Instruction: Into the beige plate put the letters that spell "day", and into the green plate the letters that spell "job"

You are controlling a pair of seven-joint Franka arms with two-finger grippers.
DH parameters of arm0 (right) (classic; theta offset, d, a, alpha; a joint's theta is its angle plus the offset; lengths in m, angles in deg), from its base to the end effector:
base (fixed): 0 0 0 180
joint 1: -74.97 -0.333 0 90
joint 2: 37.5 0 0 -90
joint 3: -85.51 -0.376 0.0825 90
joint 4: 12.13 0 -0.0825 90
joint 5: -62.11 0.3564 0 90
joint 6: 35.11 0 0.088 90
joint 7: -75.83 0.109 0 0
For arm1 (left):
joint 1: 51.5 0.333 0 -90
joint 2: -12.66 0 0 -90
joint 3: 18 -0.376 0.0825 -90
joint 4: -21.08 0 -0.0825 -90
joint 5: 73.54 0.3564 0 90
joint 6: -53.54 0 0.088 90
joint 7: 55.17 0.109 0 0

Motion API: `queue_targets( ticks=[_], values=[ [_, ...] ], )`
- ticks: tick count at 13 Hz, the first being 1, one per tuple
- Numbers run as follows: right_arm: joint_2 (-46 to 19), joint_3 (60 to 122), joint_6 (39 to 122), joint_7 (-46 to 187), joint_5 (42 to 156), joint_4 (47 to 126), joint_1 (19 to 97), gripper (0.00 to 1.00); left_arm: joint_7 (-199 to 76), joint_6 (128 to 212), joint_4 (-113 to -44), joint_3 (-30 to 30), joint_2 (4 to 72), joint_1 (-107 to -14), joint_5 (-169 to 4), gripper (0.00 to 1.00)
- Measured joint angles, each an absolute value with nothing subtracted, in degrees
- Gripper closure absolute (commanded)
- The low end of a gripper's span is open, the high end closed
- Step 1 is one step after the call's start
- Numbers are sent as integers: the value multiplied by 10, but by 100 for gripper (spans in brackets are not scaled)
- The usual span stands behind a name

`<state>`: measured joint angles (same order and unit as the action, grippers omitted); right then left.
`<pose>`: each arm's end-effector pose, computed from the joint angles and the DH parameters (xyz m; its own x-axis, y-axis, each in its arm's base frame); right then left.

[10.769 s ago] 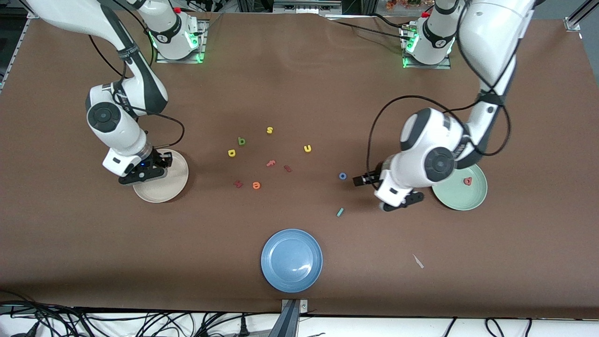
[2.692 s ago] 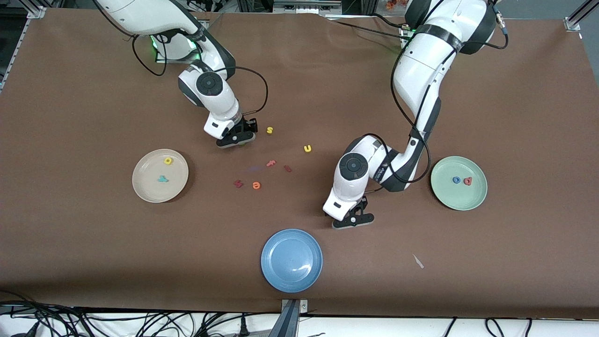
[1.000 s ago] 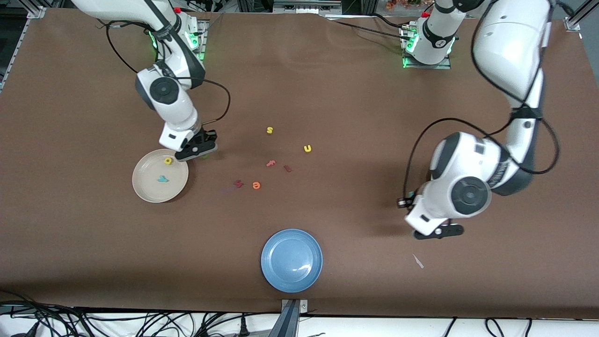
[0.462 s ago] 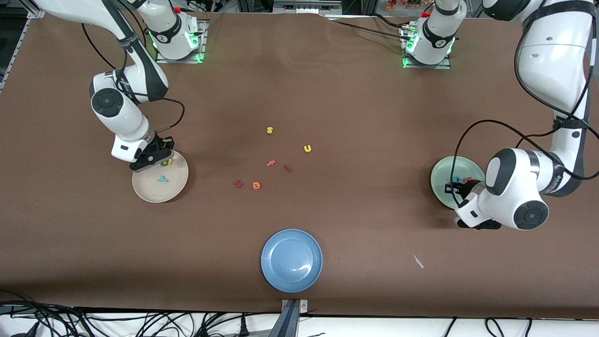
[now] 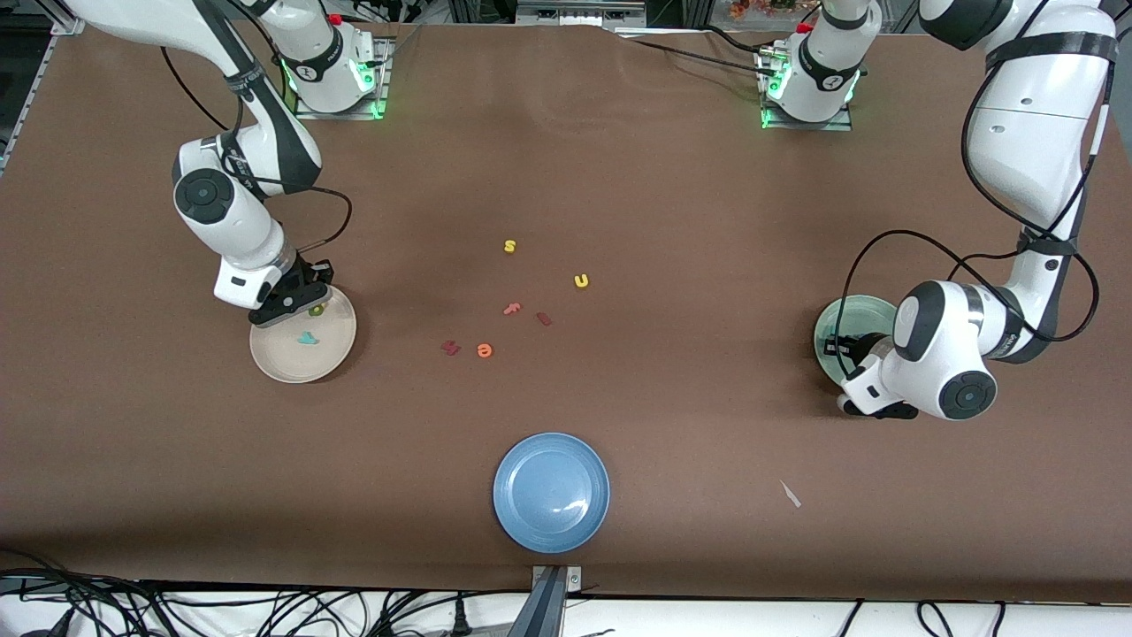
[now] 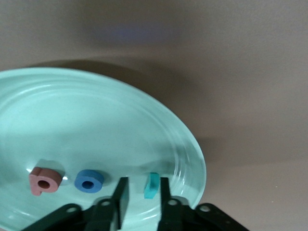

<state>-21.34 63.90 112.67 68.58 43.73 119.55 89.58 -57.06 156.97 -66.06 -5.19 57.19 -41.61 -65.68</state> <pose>0.5272 0.0646 0.3145 0.8756 0.4829 0.0120 0.4807 -0.8735 0.0768 0.6713 0.0050 0.2386 0.8887 -0.0600 -0.4546 -0.0485 -0.9981 0.0370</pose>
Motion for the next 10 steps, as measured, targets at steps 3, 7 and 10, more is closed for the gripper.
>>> queue_targets(
  ticks=[3,7,10],
  values=[
    [-190,639,1133,686,438,1182,896,54,-571,1574,-641,-51,534,-414,-657,0],
    [-178,639,1139,686,438,1176,896,6,-571,1561,-599,-41,426,-414,-657,0],
    [-178,639,1139,686,439,1173,896,1,-571,1542,-565,-38,373,-415,-657,0]
  ],
)
